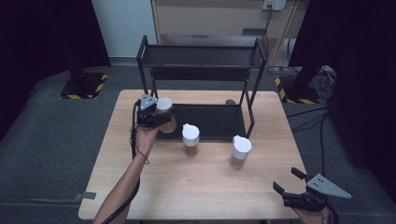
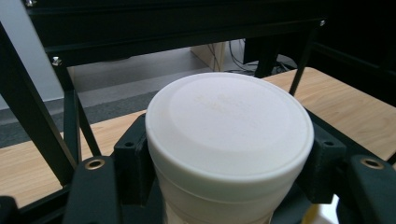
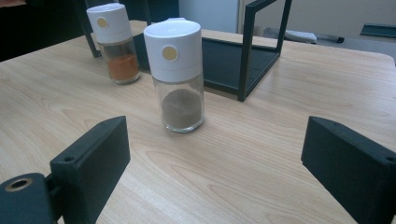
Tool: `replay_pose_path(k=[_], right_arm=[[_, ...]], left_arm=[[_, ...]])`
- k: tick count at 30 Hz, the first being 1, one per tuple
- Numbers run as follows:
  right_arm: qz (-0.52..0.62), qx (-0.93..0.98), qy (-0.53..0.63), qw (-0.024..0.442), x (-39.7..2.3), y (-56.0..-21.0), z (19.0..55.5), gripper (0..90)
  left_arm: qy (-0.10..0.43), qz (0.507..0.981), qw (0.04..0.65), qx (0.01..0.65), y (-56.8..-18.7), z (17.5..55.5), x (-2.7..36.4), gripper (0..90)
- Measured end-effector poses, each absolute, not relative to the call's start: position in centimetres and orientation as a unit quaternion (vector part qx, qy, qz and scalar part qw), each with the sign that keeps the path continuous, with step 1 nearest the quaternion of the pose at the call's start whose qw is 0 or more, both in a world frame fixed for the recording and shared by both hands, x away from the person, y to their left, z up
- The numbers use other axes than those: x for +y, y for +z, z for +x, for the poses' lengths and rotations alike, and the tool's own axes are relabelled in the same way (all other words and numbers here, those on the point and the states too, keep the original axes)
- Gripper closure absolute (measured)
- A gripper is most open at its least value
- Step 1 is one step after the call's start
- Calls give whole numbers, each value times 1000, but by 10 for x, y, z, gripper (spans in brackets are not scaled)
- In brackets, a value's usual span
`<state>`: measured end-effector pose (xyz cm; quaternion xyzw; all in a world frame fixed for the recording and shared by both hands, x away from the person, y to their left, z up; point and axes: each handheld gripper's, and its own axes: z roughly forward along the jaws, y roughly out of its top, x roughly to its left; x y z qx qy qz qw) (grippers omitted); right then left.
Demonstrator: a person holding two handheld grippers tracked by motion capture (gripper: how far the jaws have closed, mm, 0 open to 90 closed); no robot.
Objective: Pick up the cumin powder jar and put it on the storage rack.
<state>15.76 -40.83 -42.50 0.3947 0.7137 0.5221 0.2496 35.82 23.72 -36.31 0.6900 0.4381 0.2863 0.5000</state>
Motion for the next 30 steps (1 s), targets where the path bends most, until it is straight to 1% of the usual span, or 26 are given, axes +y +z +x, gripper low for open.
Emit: replay_pose_path(k=[13, 30], right_arm=[[395, 713, 523, 248, -409, -425, 158, 83], [397, 713, 524, 246, -409, -426, 159, 83]], left_arm=[[290, 689, 483, 456, -383, 379, 226, 329], [287, 690, 475, 464, -403, 388, 222, 329]])
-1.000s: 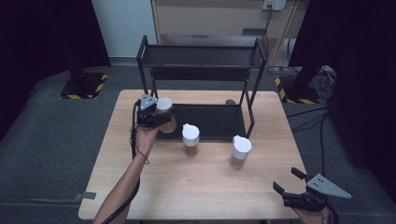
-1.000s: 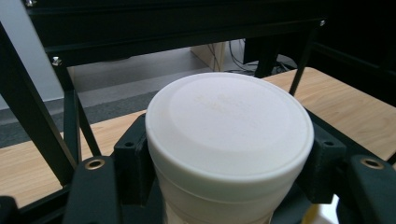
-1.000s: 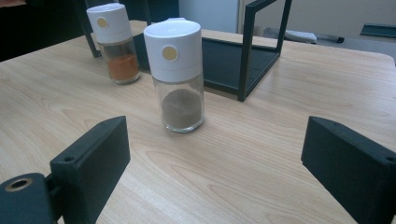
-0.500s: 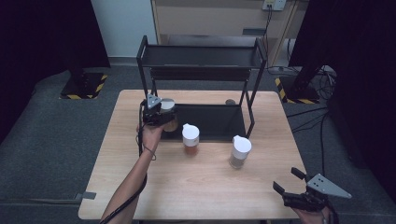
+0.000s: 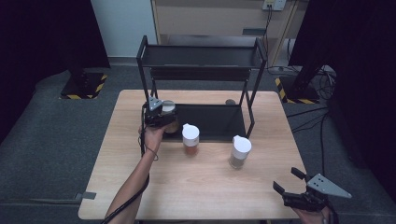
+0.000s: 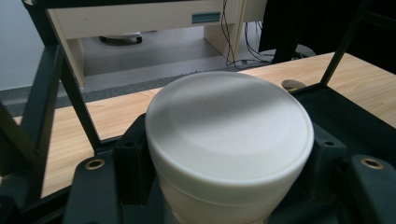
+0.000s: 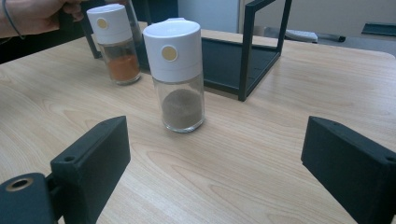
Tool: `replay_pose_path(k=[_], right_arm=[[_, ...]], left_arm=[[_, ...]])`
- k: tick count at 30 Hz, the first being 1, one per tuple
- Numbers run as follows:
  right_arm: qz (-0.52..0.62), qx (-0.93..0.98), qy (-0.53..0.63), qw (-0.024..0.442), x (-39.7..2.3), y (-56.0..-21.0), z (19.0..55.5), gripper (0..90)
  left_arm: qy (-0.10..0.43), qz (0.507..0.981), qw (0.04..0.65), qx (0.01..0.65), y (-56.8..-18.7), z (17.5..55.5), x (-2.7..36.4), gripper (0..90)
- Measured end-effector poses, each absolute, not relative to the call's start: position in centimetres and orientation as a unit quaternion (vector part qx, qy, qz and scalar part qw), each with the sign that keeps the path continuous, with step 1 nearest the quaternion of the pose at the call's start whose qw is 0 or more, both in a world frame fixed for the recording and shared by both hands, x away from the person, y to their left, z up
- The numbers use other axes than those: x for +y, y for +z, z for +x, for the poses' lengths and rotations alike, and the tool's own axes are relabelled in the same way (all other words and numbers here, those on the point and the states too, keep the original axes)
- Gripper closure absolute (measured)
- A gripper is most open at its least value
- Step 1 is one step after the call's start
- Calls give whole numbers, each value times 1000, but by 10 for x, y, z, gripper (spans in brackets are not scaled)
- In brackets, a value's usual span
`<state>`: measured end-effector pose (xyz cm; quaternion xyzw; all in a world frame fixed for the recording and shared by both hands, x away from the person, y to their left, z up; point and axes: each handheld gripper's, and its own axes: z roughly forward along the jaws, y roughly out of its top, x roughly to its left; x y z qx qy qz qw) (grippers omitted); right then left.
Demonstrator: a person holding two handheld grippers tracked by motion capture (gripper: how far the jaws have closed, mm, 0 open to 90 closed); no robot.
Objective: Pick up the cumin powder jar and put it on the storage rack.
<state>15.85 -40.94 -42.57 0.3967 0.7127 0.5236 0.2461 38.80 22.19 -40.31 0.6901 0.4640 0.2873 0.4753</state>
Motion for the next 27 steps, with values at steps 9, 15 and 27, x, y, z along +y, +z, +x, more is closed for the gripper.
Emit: replay_pose_path(k=[9, 15, 27], right_arm=[[396, 712, 524, 246, -410, -426, 158, 84], [396, 712, 525, 246, -410, -426, 158, 85], [395, 712, 525, 245, -410, -426, 158, 85]], left_arm=[[287, 691, 473, 465, -408, 389, 218, 329], [284, 694, 471, 464, -411, 391, 217, 329], [290, 692, 475, 459, -415, 389, 216, 327]])
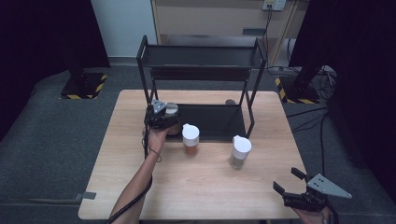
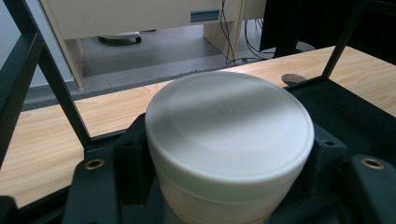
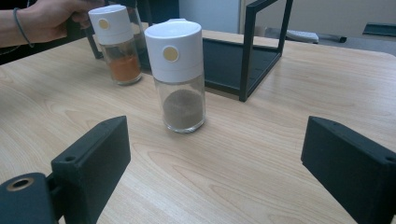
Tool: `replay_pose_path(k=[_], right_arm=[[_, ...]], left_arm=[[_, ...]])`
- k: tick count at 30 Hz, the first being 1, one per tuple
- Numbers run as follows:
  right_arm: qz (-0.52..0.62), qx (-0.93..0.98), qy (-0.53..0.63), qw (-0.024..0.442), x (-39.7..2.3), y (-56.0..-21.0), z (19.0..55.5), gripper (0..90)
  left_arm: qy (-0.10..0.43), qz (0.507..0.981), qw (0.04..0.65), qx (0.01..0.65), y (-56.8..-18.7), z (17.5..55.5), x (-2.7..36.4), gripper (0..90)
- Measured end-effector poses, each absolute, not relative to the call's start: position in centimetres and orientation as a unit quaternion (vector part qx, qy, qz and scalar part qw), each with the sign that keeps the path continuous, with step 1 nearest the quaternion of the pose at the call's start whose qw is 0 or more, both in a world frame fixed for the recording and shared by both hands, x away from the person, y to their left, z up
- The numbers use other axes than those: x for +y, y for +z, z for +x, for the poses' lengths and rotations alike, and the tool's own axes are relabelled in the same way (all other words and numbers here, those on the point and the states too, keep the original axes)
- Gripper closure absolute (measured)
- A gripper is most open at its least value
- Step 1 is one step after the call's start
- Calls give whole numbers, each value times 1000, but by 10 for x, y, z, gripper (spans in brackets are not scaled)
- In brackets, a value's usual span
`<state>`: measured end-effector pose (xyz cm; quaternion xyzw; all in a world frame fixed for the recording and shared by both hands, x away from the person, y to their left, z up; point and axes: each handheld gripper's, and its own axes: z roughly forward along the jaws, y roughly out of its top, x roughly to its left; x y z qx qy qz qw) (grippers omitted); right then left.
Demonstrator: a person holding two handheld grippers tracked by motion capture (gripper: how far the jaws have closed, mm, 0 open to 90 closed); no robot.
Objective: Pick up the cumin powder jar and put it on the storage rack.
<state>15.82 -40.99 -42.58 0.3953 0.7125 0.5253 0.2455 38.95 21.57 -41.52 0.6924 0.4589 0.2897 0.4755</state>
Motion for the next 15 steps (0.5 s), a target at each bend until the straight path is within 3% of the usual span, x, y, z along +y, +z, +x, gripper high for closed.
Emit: replay_pose_path(k=[4, 15], right_arm=[[394, 713, 525, 246, -410, -426, 158, 85], [396, 712, 526, 245, -410, -426, 158, 84]], left_arm=[[284, 692, 477, 461, -415, 390, 216, 321], [275, 688, 487, 463, -408, 392, 219, 177]])
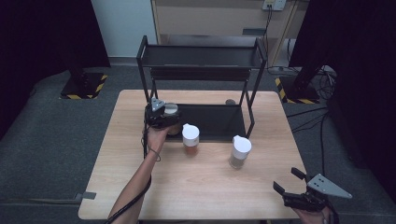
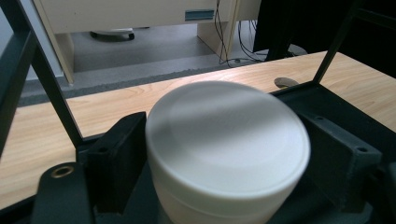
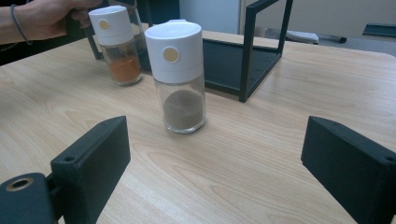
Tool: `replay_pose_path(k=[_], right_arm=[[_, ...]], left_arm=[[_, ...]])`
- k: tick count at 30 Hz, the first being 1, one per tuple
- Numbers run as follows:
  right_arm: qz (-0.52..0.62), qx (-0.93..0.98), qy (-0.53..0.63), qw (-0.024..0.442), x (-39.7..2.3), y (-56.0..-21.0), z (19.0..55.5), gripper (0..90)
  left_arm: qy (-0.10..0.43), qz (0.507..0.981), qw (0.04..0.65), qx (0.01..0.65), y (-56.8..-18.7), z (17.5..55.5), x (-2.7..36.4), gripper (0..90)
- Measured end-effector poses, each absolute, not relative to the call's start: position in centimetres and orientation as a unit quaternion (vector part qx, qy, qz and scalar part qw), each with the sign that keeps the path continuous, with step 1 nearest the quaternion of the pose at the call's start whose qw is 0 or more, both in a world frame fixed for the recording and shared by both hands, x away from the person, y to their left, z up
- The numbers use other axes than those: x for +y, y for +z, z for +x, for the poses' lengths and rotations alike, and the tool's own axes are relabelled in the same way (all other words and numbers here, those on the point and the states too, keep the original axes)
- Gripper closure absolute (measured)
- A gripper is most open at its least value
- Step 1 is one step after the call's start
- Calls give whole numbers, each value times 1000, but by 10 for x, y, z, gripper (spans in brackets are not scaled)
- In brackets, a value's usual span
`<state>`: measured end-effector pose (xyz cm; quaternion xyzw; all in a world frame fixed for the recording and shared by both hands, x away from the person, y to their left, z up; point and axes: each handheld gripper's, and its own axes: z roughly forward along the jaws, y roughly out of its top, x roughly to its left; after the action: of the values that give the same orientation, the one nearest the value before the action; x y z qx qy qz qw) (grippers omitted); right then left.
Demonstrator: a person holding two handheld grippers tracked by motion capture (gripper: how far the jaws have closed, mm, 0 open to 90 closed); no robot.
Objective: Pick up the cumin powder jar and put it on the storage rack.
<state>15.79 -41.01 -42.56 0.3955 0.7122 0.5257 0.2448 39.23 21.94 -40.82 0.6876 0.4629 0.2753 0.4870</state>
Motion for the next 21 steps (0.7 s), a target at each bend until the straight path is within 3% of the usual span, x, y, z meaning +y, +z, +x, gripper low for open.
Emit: replay_pose_path(k=[9, 21], right_arm=[[394, 713, 526, 246, -410, -425, 158, 84], [392, 713, 526, 247, -410, -426, 158, 84]], left_arm=[[279, 687, 486, 462, -391, 390, 218, 66], [269, 698, 498, 439, -355, 371, 232, 29]])
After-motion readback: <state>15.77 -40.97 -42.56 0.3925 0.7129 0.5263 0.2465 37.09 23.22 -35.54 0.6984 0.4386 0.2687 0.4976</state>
